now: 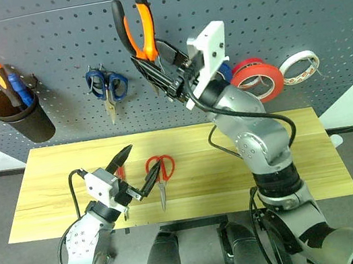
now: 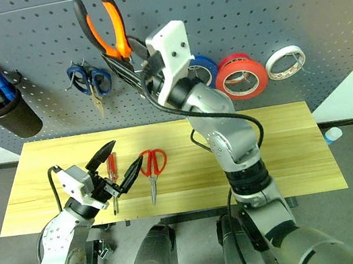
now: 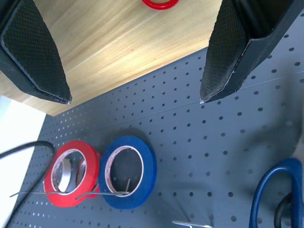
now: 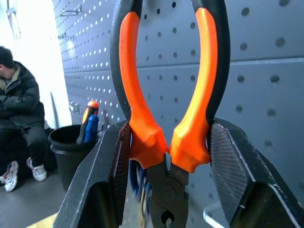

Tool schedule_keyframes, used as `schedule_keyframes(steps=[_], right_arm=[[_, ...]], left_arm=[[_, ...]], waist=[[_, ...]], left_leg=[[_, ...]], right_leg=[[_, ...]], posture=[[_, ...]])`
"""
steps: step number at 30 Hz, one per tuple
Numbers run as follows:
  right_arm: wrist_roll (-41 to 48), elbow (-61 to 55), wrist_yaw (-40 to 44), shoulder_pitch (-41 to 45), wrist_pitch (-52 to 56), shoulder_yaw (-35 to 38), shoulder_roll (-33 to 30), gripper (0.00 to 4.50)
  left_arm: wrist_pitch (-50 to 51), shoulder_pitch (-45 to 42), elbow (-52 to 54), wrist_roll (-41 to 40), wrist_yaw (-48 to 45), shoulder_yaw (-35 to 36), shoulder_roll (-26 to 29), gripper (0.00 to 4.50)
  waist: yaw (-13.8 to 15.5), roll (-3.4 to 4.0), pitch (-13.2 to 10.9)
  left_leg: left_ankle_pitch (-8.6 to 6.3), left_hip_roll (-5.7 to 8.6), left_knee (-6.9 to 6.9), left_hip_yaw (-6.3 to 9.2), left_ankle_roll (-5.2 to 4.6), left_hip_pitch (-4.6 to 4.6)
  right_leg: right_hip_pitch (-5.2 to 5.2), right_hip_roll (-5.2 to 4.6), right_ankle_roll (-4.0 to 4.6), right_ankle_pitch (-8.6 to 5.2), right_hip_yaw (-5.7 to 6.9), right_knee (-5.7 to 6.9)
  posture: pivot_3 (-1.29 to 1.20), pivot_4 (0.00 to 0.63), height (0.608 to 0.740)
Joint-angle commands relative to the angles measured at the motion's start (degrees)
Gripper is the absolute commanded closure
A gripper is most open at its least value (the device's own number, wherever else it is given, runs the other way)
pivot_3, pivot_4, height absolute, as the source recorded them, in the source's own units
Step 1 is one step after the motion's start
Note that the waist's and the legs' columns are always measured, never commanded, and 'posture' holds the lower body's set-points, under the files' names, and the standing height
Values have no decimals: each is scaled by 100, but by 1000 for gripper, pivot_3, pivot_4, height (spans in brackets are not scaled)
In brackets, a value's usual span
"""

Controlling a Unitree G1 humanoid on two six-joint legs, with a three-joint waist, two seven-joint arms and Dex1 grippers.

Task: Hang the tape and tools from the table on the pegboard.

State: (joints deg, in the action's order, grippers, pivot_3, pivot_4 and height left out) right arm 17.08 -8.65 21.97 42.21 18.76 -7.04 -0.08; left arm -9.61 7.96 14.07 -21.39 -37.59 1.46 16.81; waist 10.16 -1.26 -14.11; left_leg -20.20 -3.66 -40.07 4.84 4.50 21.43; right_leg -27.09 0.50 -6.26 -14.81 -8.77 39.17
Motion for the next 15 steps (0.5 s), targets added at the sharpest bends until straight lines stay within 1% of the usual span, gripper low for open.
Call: schedule_keyframes(steps=[1, 8, 15], right_arm=[[-239, 290, -125, 420, -574, 27, 137, 2453], [-537, 1131, -355, 875, -1201, 47, 424, 2453], [-622, 1807, -456, 1149, -1602, 171, 544, 2453]], left_arm=[[-153, 47, 111, -30, -34, 5, -21, 0], [-160, 84, 192, -59, -14, -11, -39, 0], [-132, 165, 425, -120, 43, -35, -61, 0]], waist=[[1, 0, 1], [-10, 0, 1], [0, 0, 1]], left_leg=[[0, 0, 0, 0, 0, 1], [0, 0, 0, -1, 0, 1], [0, 0, 0, 0, 0, 4]], right_leg=[[-1, 0, 0, 0, 0, 1], [-3, 0, 0, 0, 0, 3], [-7, 1, 1, 0, 0, 8]], posture=[[360, 143, 677], [366, 148, 677], [381, 156, 677]])
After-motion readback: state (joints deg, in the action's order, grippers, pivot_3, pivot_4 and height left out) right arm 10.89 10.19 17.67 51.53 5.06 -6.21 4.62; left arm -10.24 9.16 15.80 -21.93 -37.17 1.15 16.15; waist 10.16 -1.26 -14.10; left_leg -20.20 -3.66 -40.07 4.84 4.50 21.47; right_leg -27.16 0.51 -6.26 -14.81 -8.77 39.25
